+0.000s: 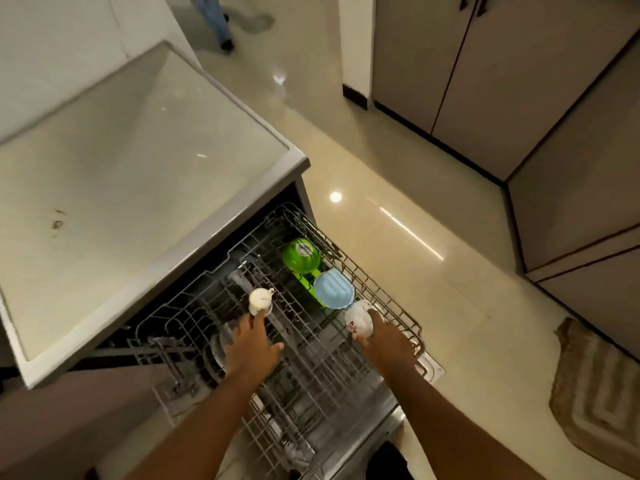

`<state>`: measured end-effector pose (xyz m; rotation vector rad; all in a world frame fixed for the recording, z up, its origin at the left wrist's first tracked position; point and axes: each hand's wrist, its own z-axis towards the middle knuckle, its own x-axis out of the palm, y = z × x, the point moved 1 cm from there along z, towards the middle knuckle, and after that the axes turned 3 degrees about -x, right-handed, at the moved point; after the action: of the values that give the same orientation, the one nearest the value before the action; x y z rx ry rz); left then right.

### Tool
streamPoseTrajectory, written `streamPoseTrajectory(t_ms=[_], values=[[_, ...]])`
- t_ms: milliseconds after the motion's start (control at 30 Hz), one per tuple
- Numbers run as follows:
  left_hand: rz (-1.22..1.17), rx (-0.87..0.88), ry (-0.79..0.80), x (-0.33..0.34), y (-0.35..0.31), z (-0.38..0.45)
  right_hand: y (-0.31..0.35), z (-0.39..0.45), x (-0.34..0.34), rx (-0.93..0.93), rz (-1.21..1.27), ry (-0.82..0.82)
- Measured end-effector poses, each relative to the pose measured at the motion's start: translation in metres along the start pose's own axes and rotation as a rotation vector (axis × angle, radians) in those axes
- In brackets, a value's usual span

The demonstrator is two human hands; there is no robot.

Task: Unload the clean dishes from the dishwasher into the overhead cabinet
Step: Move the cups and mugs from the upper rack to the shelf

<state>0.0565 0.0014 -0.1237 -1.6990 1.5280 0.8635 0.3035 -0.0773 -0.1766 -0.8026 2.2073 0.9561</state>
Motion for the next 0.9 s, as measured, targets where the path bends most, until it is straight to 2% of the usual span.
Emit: streamPoseTrajectory(t_ms=[133, 267, 433, 633, 767, 900], values=[[0.01, -0.085, 0.034, 0.015, 0.0, 0.043, -0.003, 0.026, 0.023, 0.025, -0.079, 0.027], [0.048, -0.09, 0.013, 0.024, 0.001, 0.066, -0.002, 0.039, 0.035, 0.071, 0.006, 0.002], [-0.076, -0.1, -0.022, 0.037, 0.0, 0.095, 0.002, 0.042, 0.042, 0.082, 0.146, -0.022], [-0.132, -0.127, -0.166, 0.043, 0.004, 0.13, -0.006, 0.04, 0.066, 0.007, 0.304, -0.103], [-0.087, -0.14, -0.183, 0.042, 0.003, 0.139, -0.013, 0.031, 0.071, -0.06, 0.265, -0.103], [-0.198, -0.138, -0.188, 0.044, 0.01, 0.127, -0.012, 0.022, 0.066, -0.138, 0.216, -0.114]])
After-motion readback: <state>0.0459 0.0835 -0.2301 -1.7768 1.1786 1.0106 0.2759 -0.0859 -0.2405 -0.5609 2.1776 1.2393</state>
